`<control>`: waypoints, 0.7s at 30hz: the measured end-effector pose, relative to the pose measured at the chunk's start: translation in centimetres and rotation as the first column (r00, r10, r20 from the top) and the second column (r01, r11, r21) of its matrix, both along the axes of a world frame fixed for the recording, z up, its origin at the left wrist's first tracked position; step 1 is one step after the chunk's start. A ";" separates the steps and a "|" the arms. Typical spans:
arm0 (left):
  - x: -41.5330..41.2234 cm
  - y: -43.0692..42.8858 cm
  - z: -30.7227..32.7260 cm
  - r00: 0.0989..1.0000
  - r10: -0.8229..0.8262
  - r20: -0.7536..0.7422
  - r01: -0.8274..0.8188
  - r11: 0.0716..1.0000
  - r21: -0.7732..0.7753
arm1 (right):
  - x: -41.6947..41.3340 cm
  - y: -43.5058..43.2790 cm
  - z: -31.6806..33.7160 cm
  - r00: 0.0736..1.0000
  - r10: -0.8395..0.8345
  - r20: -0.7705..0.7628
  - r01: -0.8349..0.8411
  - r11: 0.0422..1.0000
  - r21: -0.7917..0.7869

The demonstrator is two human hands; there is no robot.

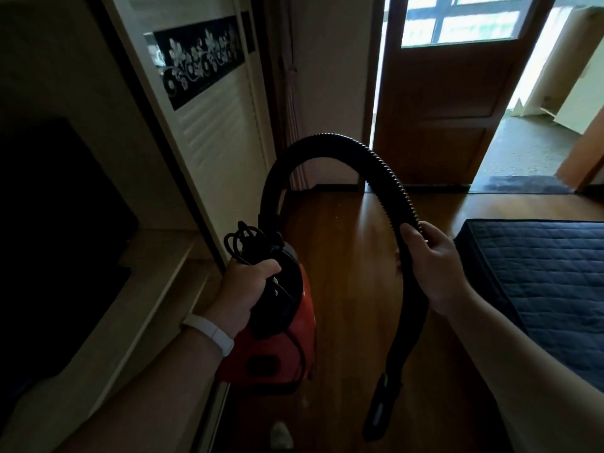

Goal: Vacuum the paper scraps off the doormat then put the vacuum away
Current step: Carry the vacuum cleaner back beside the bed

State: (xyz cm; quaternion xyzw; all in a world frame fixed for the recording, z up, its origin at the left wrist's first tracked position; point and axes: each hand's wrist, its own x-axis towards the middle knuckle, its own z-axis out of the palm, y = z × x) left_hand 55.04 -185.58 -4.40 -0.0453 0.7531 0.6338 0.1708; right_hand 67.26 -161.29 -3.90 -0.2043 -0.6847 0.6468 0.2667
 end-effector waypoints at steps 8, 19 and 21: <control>-12.9 7.1 -2.4 0.995 -0.101 -0.002 0.101 0.995 0.022 | -10.6 5.2 -1.4 0.988 -0.140 0.060 0.135 0.988 0.078; -30.6 18.4 -1.8 0.915 -0.372 -0.154 0.370 0.928 -0.038 | -23.8 13.2 0.4 0.932 -0.361 0.045 0.353 0.928 0.120; -32.7 20.2 -1.5 0.910 -0.382 -0.159 0.380 0.924 -0.043 | -25.3 14.8 0.6 0.925 -0.377 0.038 0.372 0.922 0.105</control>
